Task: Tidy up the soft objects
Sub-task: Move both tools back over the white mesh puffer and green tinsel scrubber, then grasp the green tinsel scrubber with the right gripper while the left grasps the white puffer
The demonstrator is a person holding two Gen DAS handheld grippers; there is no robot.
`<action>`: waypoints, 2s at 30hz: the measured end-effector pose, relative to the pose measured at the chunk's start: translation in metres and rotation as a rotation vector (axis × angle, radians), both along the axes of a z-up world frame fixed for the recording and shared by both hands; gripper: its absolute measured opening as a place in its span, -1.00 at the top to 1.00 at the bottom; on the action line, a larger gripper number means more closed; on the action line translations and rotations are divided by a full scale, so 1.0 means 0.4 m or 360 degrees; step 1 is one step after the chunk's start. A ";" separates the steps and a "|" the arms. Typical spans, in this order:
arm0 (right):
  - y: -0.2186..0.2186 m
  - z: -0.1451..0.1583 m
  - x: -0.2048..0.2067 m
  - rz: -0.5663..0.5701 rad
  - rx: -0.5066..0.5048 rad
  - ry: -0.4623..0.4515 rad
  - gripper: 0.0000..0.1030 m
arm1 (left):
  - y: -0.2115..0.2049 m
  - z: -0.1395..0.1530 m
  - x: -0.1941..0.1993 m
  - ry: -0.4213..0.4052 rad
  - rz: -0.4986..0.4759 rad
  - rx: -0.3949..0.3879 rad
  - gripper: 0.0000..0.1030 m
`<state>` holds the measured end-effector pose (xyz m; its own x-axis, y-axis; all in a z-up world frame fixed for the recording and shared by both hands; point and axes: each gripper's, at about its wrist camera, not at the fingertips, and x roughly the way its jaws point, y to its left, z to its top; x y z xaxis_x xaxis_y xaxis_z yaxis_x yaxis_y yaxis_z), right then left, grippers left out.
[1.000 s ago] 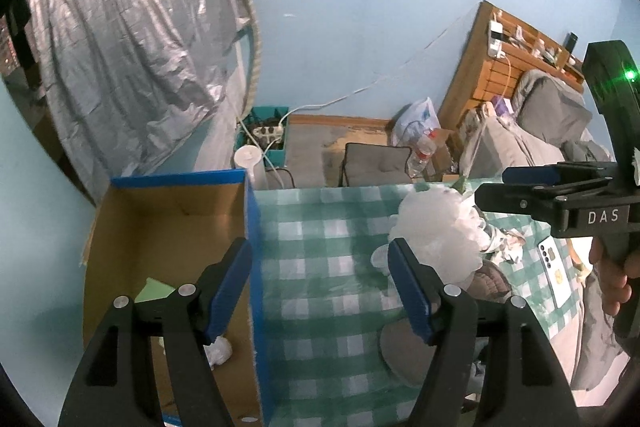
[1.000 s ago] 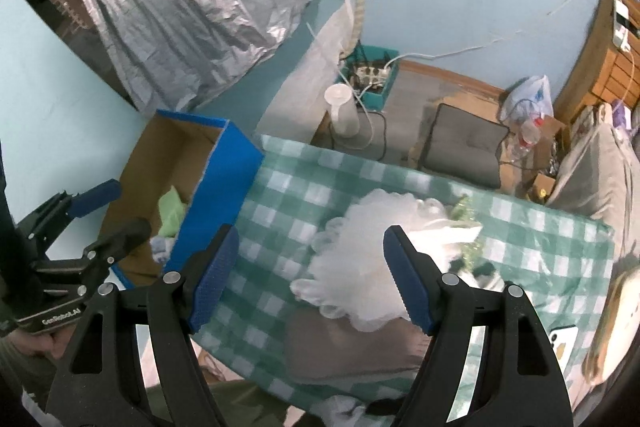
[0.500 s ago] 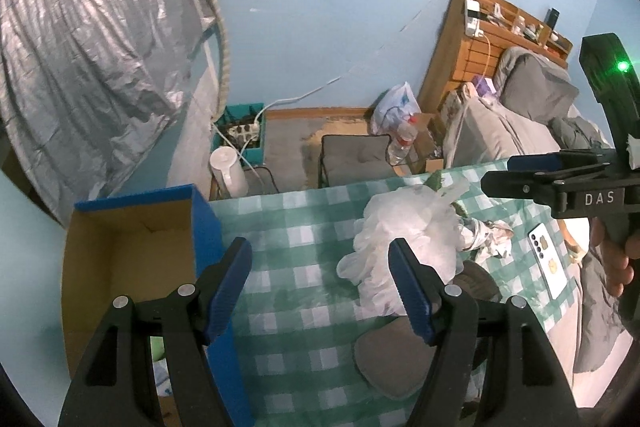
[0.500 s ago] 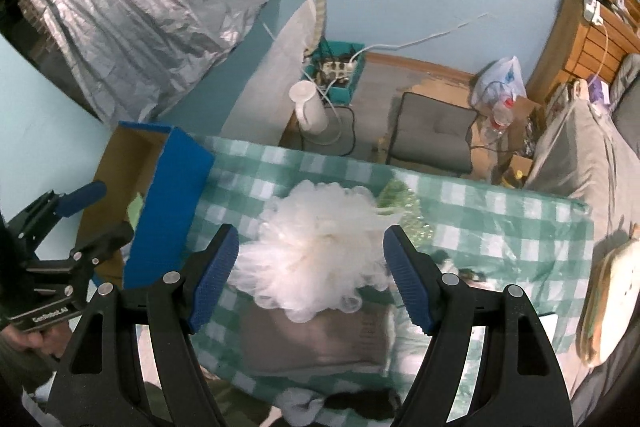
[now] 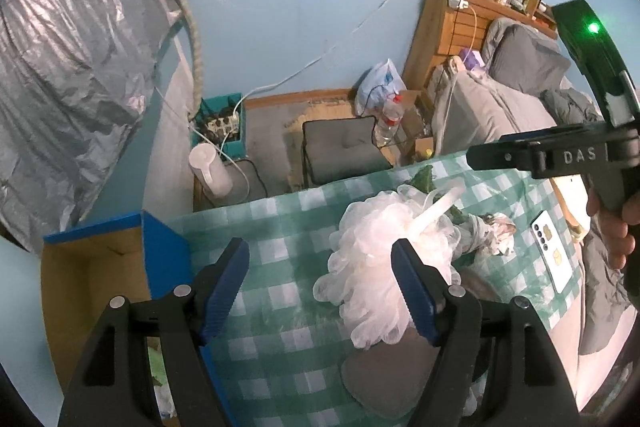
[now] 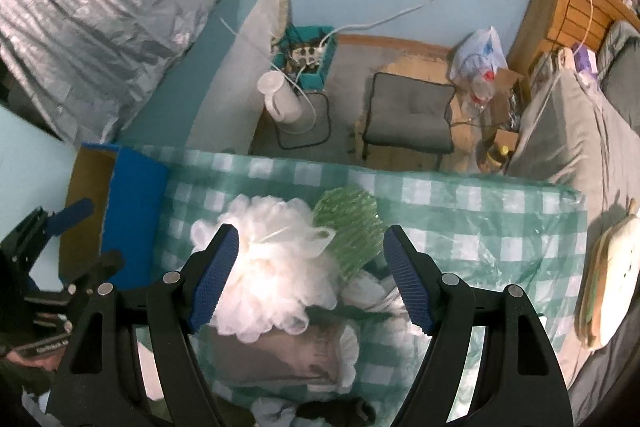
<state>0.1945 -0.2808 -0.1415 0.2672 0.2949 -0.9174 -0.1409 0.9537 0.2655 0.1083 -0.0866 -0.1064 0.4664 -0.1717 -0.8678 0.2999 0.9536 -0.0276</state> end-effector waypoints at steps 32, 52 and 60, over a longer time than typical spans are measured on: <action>0.032 -0.205 0.126 0.0067 -0.0029 0.0374 0.13 | -0.088 -0.134 0.144 0.0289 -0.0065 -0.0123 -0.46; -0.096 -0.213 0.042 -0.0129 0.0235 0.0343 0.85 | -0.198 -0.194 0.125 0.0431 -0.0239 -0.0009 -0.69; -0.150 -0.189 -0.016 -0.0191 0.0353 0.0275 0.85 | -0.214 -0.242 0.121 0.0472 -0.0222 0.0047 -0.66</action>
